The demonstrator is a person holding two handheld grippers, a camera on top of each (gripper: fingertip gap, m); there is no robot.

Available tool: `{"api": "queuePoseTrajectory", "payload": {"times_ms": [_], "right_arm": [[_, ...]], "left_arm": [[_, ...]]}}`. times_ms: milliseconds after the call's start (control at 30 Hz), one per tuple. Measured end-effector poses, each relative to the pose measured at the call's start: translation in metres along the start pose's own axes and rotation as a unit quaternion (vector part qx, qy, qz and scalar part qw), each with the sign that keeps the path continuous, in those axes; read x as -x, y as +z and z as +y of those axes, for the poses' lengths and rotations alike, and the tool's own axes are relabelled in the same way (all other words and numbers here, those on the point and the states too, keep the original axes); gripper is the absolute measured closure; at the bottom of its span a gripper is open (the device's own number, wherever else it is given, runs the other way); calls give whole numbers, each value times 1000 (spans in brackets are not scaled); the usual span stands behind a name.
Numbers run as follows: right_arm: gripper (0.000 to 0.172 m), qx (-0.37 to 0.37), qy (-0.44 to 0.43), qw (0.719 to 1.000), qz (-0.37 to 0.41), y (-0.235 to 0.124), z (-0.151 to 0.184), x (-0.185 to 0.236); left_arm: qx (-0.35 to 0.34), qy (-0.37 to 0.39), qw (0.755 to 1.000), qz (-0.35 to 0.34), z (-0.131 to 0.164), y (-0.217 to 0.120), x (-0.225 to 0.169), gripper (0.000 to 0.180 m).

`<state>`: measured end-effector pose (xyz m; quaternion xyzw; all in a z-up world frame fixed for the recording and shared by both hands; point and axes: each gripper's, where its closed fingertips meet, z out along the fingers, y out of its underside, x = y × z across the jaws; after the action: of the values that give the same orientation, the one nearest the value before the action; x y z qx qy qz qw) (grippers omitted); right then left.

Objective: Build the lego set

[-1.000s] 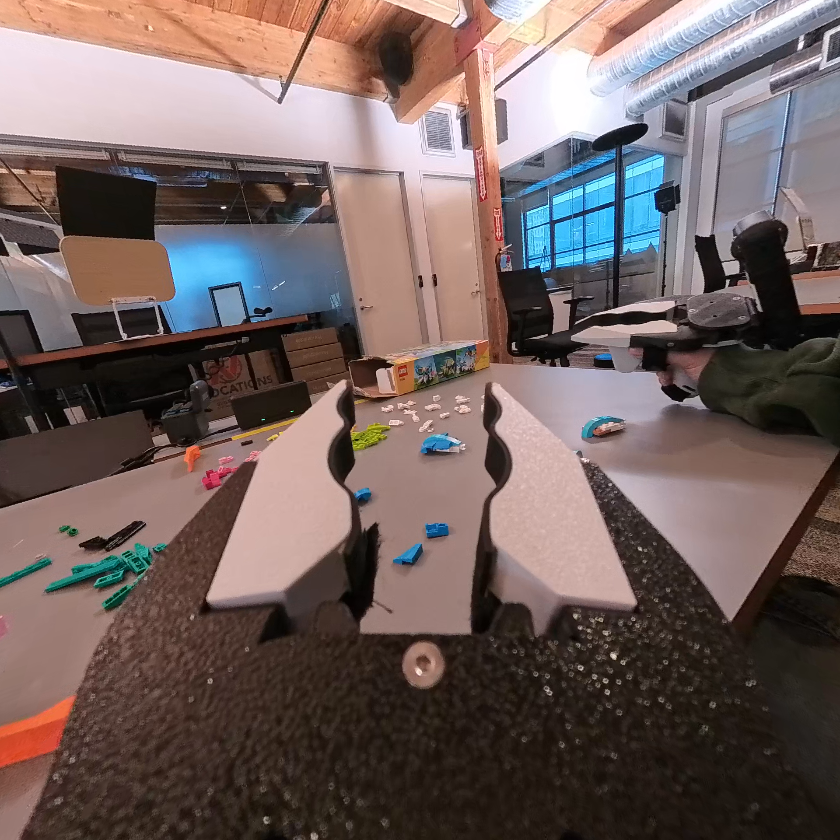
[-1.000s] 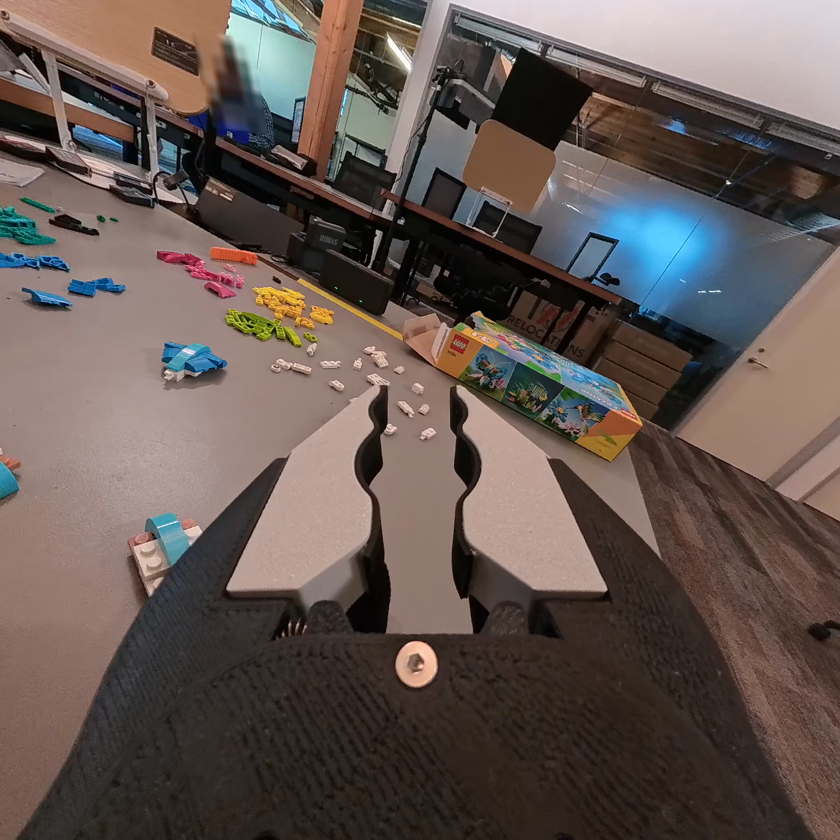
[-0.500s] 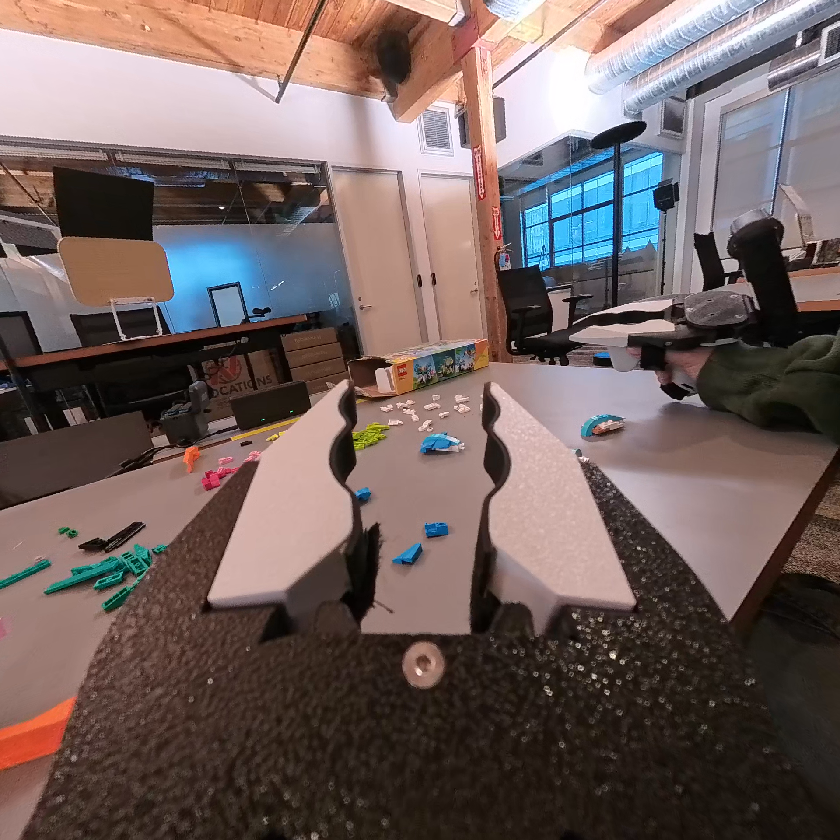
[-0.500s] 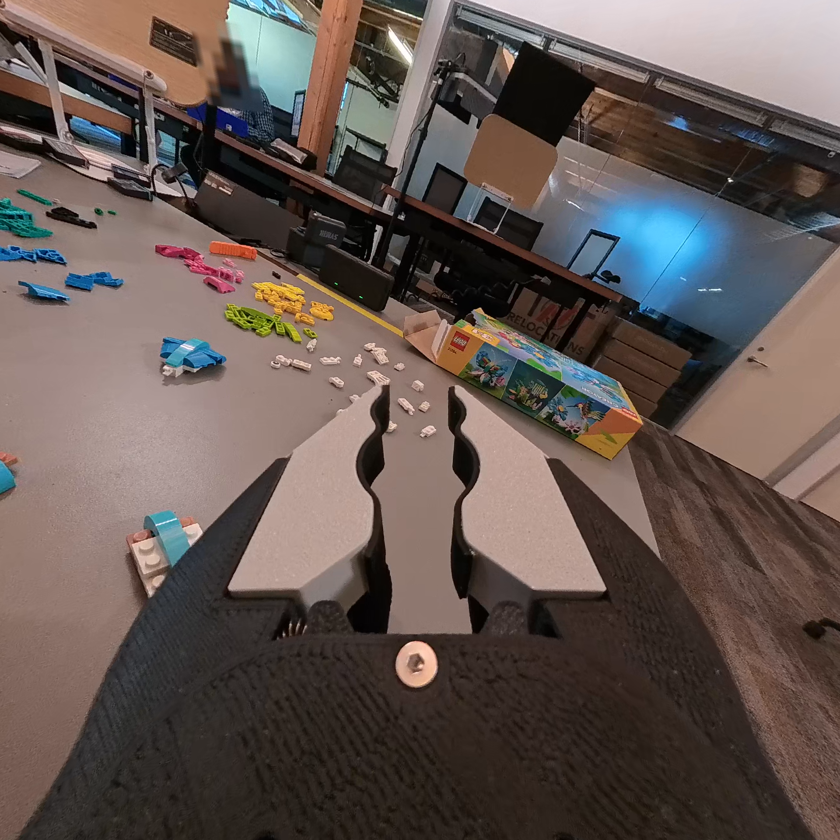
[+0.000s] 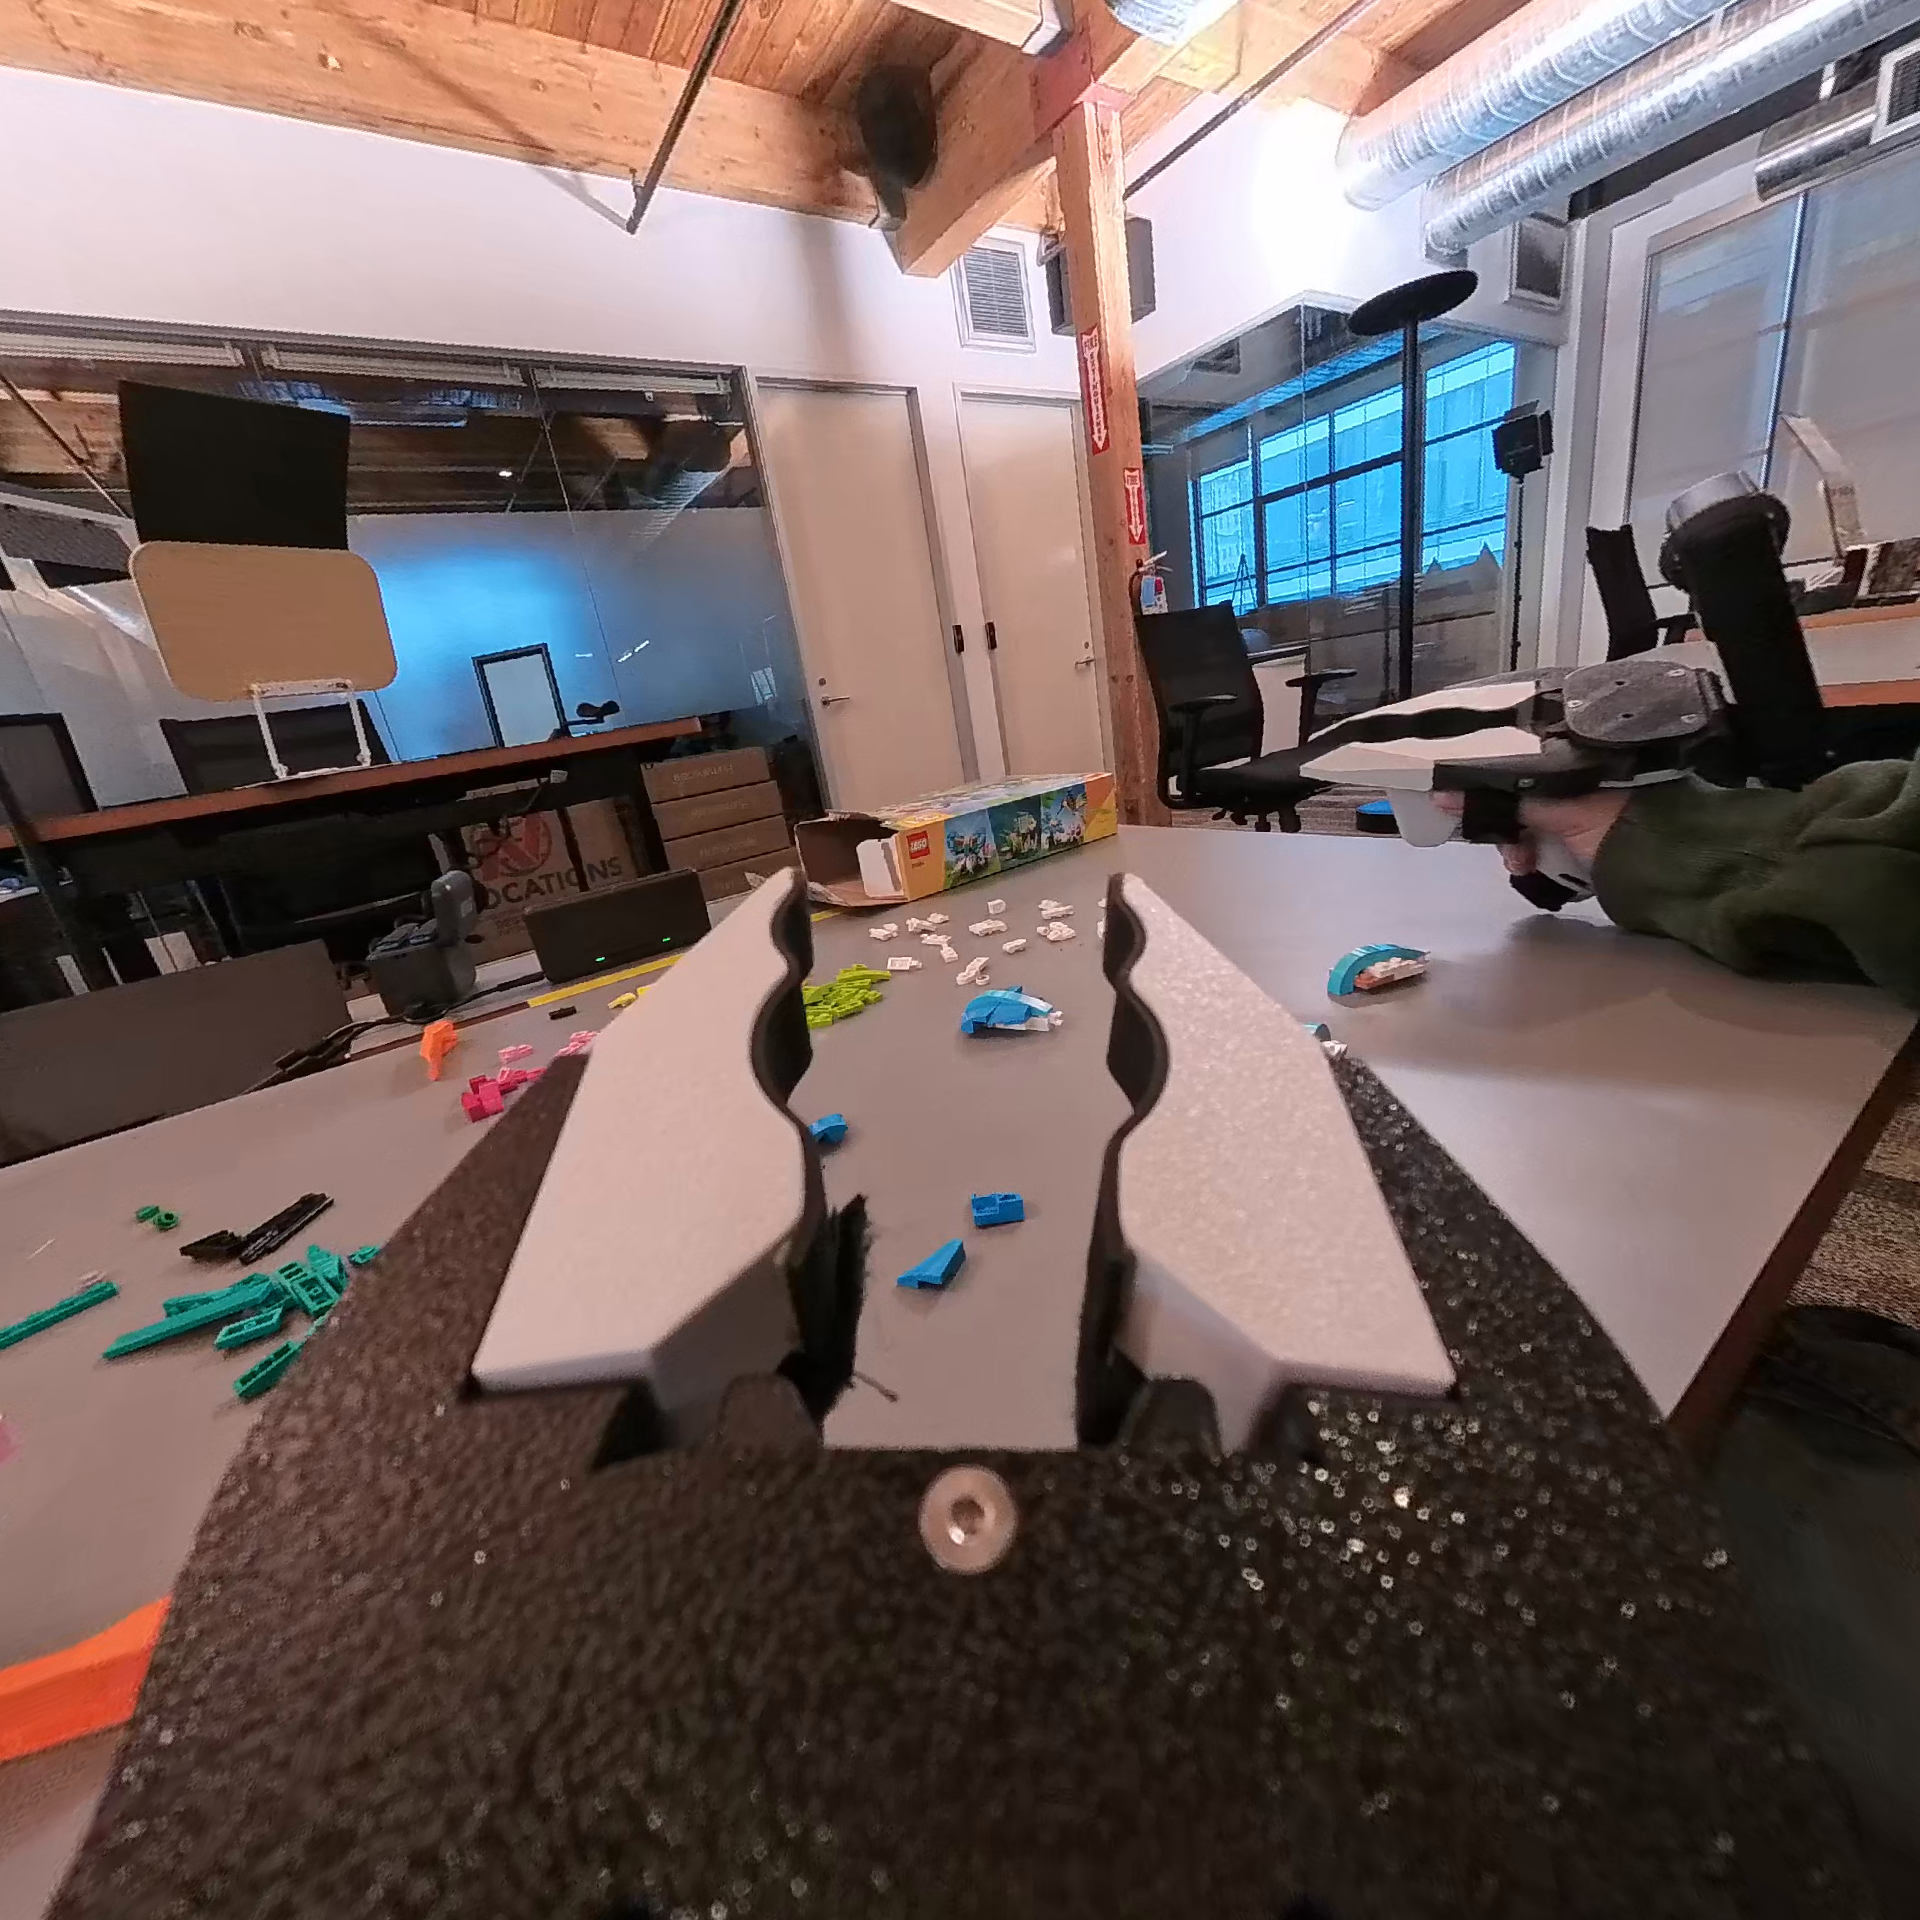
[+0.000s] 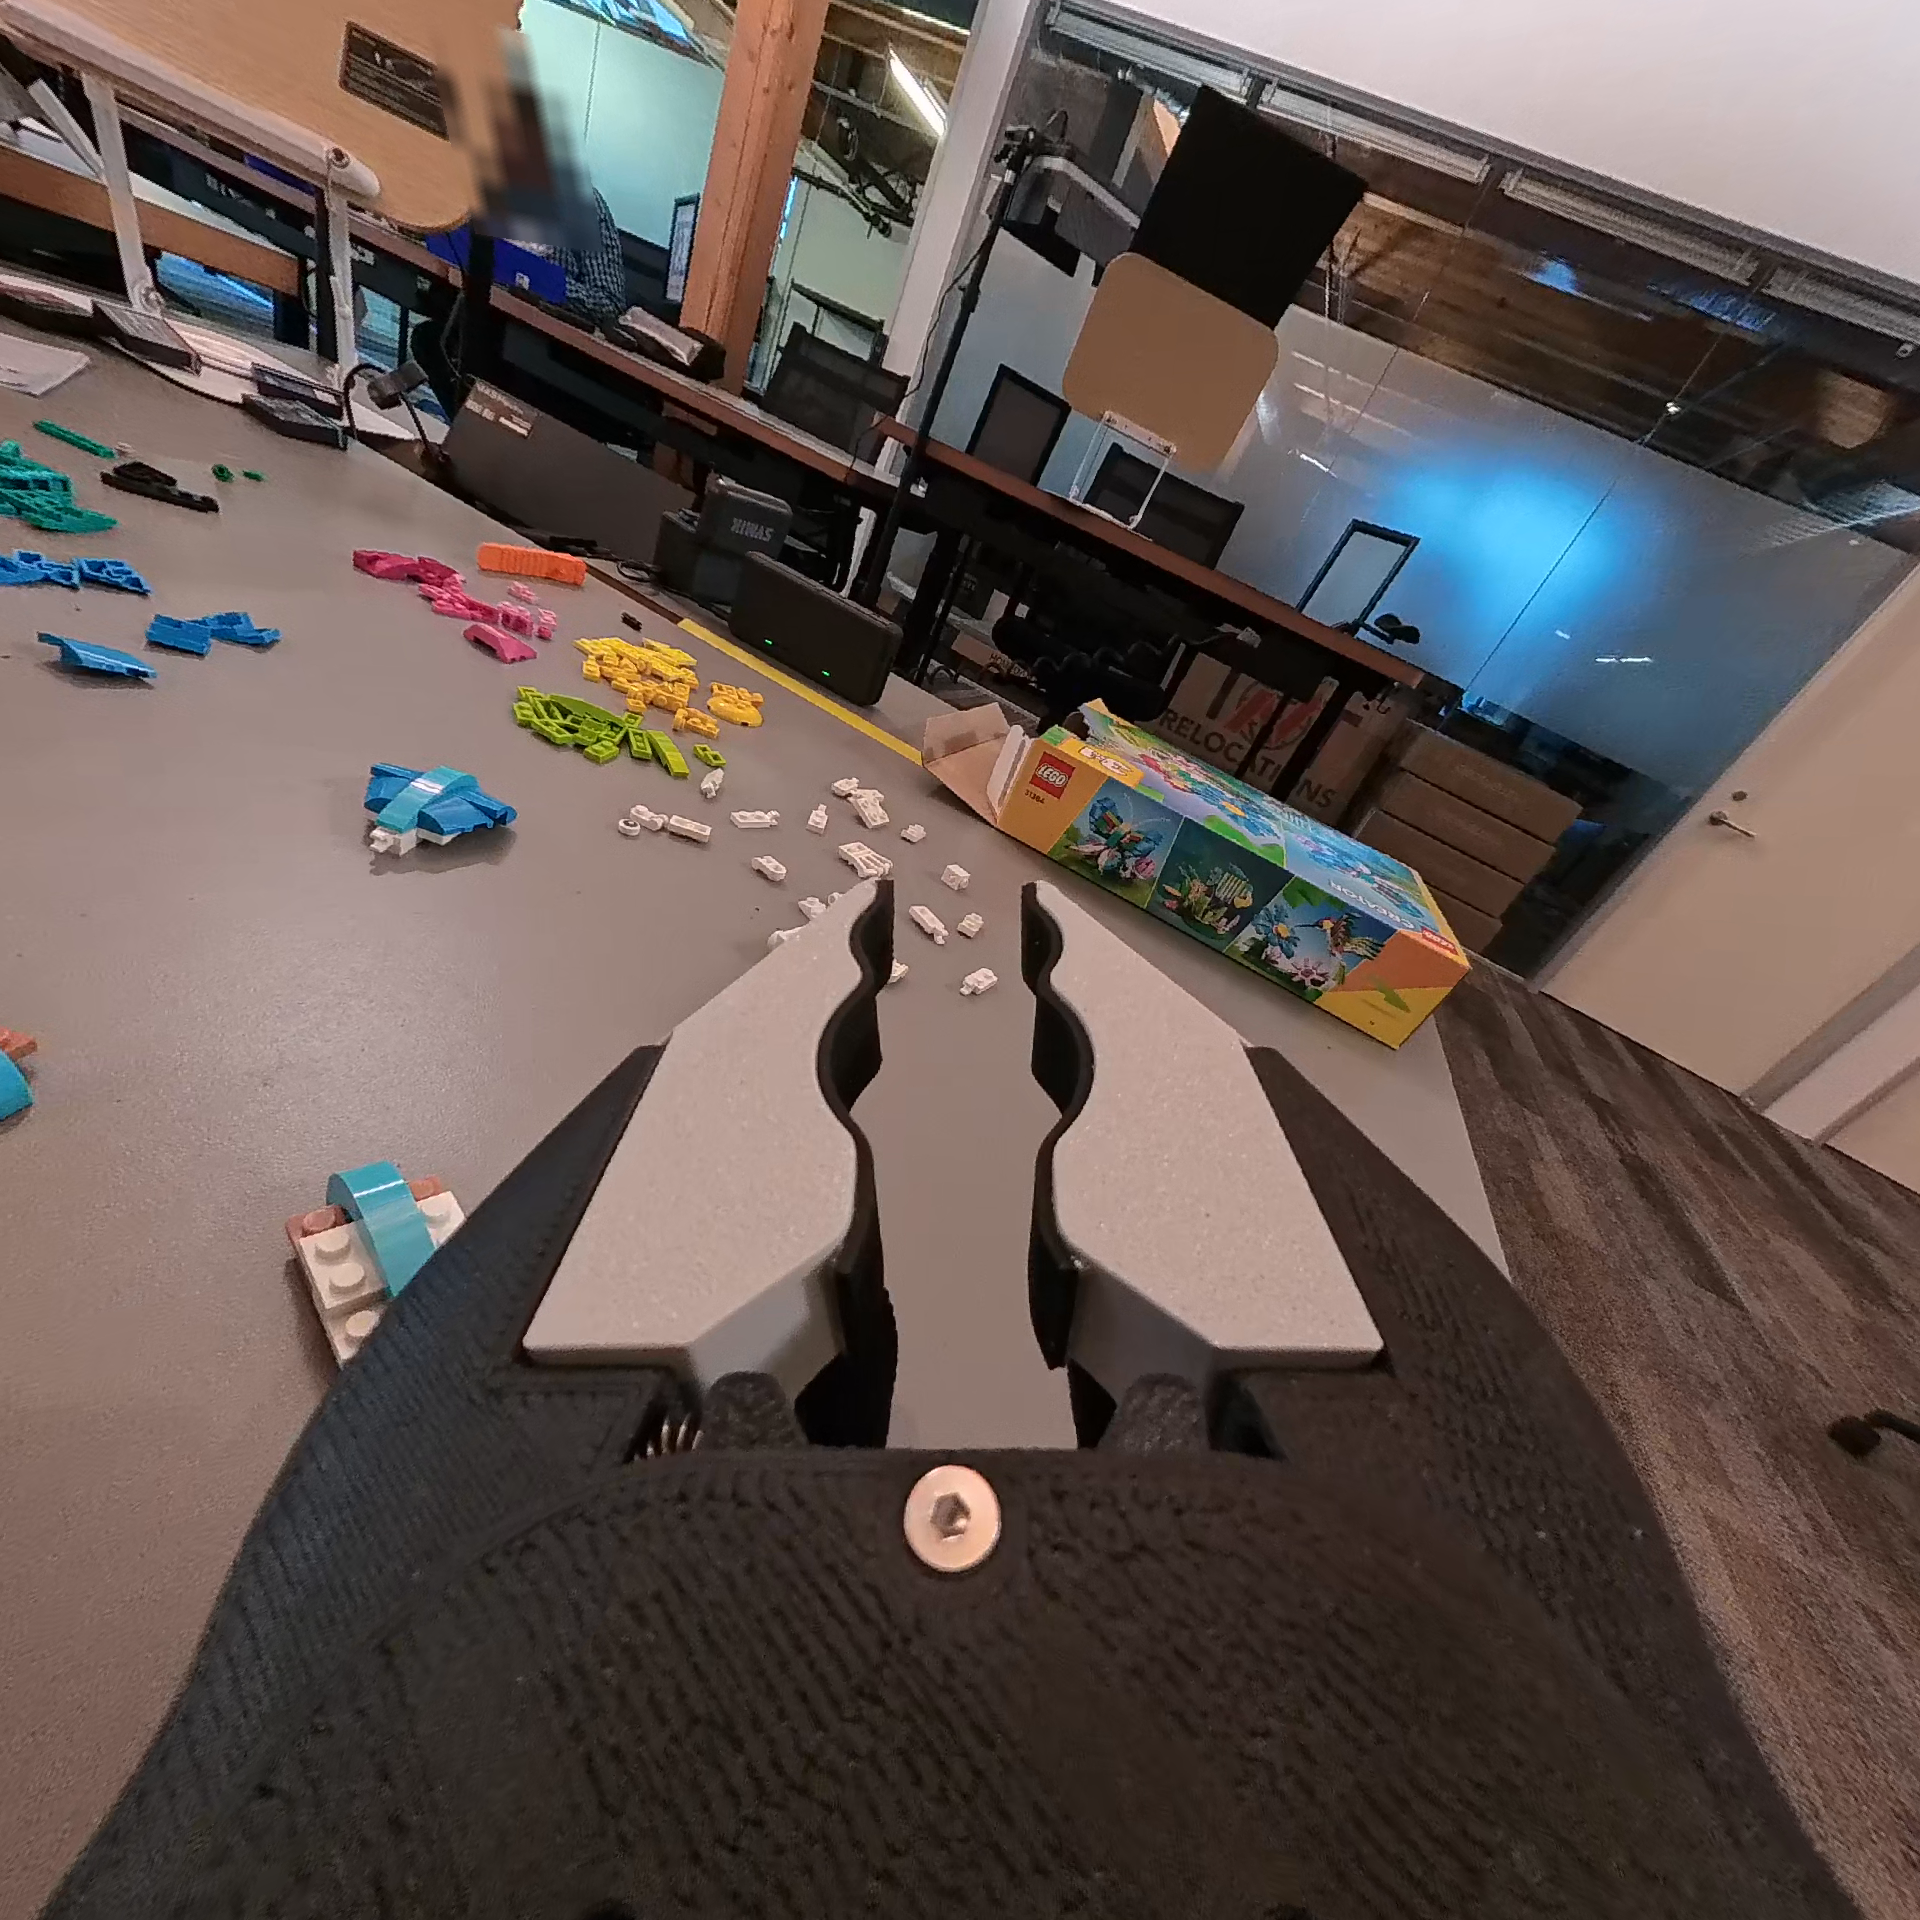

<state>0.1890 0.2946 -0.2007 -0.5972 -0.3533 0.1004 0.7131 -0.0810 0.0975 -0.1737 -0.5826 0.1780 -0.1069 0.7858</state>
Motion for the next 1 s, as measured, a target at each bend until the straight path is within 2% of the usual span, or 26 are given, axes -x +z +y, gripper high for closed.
{"api": "queuePoseTrajectory", "payload": {"times_ms": [733,800,833,933,1000], "right_arm": [[148,2,-3,1000,1,0,0,0],[148,0,-5,1000,3,-1,-1,0],[148,-2,-7,1000,6,-2,-2,-1],[149,-10,-1,1000,7,-3,-5,-1],[149,-15,7,1000,0,-3,-7,2]], "left_arm": [[1,4,1000,6,1,1,-2,126],[35,30,998,31,2,-2,-6,133],[53,49,997,14,-4,-5,3,137],[50,77,995,-35,-51,-21,44,147],[91,72,991,-71,-70,-31,87,150]]}}
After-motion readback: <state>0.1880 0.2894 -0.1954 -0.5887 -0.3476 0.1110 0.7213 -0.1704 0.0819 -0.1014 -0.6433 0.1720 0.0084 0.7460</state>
